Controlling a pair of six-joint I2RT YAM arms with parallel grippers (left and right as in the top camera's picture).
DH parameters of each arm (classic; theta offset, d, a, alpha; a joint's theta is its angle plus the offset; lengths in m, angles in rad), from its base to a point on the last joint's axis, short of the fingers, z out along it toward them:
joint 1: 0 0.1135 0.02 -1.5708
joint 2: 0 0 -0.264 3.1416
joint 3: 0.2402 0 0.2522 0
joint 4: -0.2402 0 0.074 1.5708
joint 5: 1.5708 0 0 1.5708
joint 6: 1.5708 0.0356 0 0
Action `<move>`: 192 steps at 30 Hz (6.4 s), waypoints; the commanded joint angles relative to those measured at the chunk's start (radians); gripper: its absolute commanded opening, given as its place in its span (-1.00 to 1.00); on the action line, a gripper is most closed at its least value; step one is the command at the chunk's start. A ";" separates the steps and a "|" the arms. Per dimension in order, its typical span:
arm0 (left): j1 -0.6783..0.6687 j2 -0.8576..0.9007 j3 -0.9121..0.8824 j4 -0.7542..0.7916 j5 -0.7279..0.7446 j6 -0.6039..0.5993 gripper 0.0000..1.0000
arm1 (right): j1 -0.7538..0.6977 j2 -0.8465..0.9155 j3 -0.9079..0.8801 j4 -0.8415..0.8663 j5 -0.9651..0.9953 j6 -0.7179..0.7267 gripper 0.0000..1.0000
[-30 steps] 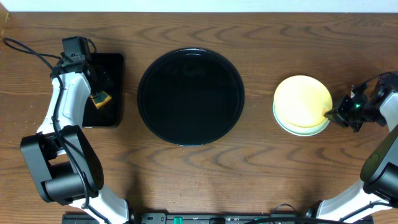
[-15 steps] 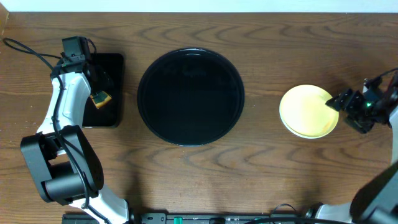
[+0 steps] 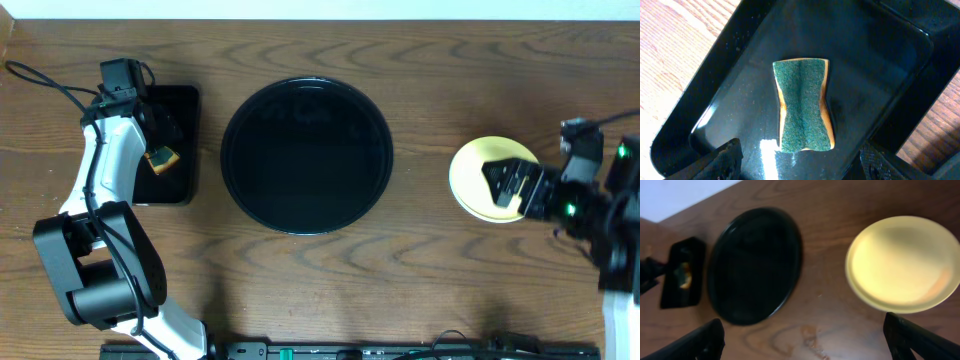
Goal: Clean dirty plates on tray and stack at the side
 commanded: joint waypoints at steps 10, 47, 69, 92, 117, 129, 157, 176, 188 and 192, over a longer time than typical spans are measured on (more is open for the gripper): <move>0.000 -0.008 -0.006 -0.003 -0.005 -0.013 0.52 | 0.026 -0.270 0.000 -0.224 0.203 -0.009 0.98; 0.000 -0.008 -0.006 -0.003 -0.005 -0.013 0.53 | 0.270 -0.966 -1.202 1.023 0.397 -0.065 0.98; 0.000 -0.008 -0.005 -0.003 -0.005 -0.013 0.53 | 0.269 -0.964 -1.211 1.033 0.410 -0.098 0.98; -0.004 -0.088 -0.006 -0.003 -0.005 -0.013 0.53 | 0.269 -0.964 -1.211 1.033 0.410 -0.098 0.99; -0.180 -0.798 -0.006 -0.003 -0.005 -0.013 0.53 | 0.269 -0.964 -1.211 1.033 0.410 -0.098 0.99; -0.226 -1.086 -0.189 -0.006 -0.085 0.029 0.53 | 0.269 -0.964 -1.211 1.033 0.410 -0.098 0.98; -0.204 -1.696 -1.210 0.578 0.104 0.457 0.53 | 0.269 -0.964 -1.211 1.033 0.410 -0.098 0.98; -0.193 -1.830 -1.348 0.525 0.104 0.460 0.53 | 0.269 -0.964 -1.211 1.033 0.410 -0.098 0.98; -0.193 -1.805 -1.348 0.525 0.104 0.460 0.53 | 0.269 -0.964 -1.211 1.033 0.410 -0.098 0.99; -0.193 -1.805 -1.348 0.525 0.104 0.460 0.53 | 0.269 -0.964 -1.211 1.033 0.410 -0.098 0.99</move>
